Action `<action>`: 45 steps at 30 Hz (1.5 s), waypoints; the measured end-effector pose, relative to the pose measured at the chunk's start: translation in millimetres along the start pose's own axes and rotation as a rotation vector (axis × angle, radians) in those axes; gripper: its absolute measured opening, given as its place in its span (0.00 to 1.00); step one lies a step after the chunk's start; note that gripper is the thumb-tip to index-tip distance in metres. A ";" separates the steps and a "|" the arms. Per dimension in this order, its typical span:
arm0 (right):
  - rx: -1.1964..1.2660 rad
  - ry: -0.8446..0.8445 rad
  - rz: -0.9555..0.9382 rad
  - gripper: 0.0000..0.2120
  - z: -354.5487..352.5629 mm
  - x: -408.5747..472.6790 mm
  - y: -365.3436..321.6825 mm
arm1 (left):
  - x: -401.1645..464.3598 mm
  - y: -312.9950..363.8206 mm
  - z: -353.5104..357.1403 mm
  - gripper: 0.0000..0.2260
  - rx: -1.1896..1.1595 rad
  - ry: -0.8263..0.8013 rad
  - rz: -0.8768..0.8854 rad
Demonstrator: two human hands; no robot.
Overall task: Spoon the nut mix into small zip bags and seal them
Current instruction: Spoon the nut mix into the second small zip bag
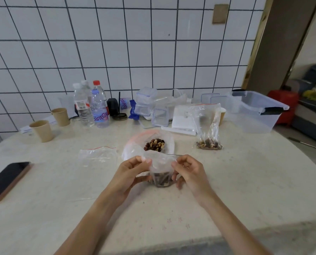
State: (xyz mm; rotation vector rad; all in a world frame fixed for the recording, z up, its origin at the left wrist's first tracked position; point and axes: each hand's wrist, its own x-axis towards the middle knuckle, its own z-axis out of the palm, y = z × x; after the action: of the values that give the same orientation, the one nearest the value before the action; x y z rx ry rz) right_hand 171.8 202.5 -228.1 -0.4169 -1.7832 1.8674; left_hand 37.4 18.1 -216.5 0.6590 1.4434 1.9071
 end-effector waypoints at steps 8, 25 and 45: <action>-0.898 0.039 -0.222 0.11 15.2 10.1 -34.9 | 4.4 22.7 14.1 0.10 1.004 0.443 0.322; 0.012 -0.226 0.343 0.06 -8.1 21.5 -68.6 | 13.2 64.8 8.7 0.10 0.522 0.048 -0.154; 0.022 -0.278 0.316 0.10 -17.1 13.4 -67.6 | 12.4 73.8 21.2 0.11 0.320 -0.009 -0.187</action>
State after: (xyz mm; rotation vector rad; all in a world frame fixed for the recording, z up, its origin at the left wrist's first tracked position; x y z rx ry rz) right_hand 180.9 224.0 -161.0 -0.4724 -1.9648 2.2542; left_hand 30.1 27.4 -139.6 0.6495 1.7578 1.5442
